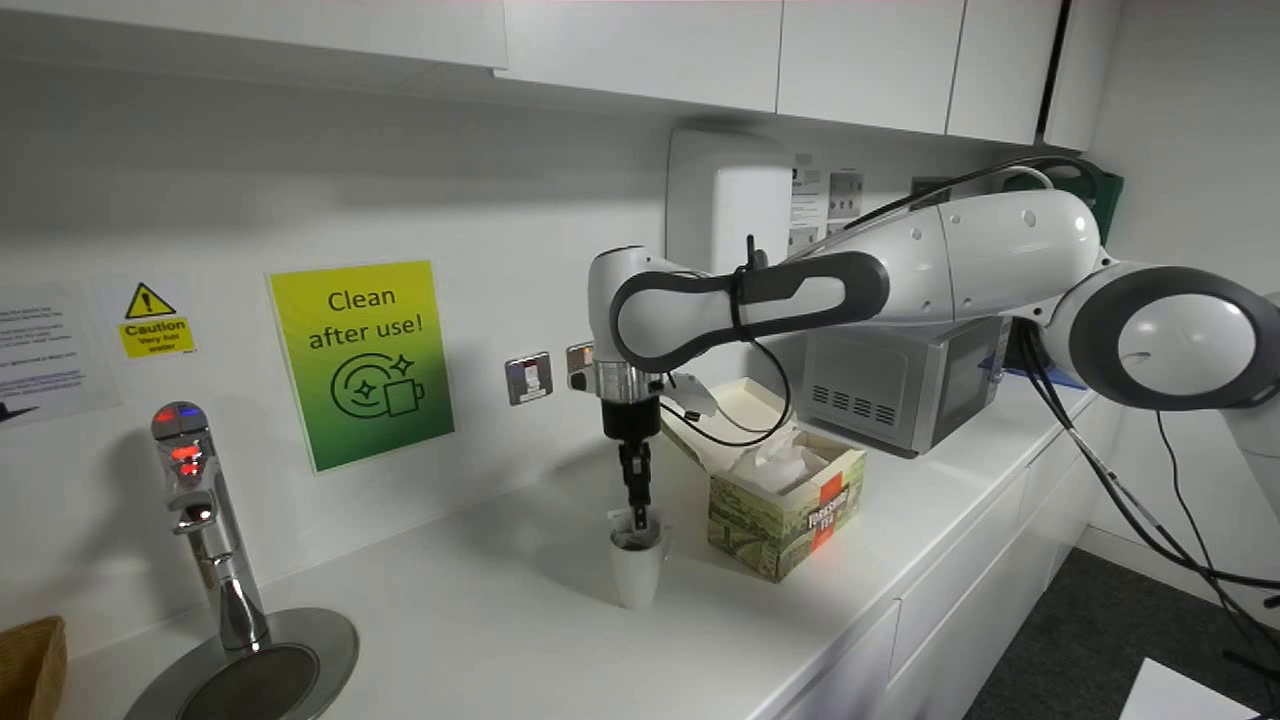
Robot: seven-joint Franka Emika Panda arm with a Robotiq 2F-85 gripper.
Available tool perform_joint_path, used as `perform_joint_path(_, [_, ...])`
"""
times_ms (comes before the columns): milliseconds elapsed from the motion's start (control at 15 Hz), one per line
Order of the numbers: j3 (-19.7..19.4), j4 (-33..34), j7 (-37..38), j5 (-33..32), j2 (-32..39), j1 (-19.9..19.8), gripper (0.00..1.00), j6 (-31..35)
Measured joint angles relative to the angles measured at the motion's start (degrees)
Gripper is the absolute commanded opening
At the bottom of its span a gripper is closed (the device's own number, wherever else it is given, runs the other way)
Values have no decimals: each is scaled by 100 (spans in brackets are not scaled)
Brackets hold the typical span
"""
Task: Move the tea bag from the mug to the box
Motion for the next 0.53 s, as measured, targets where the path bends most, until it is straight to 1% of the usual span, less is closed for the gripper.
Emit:
perform_joint_path(200, [-1,20,0,34,26,0,68,-35])
perform_joint_path(267, [-1,41,1,45,45,0,73,-39])
perform_joint_path(400, [-1,88,1,57,95,0,71,-41])
perform_joint_path(533, [-2,123,1,60,133,0,66,-41])
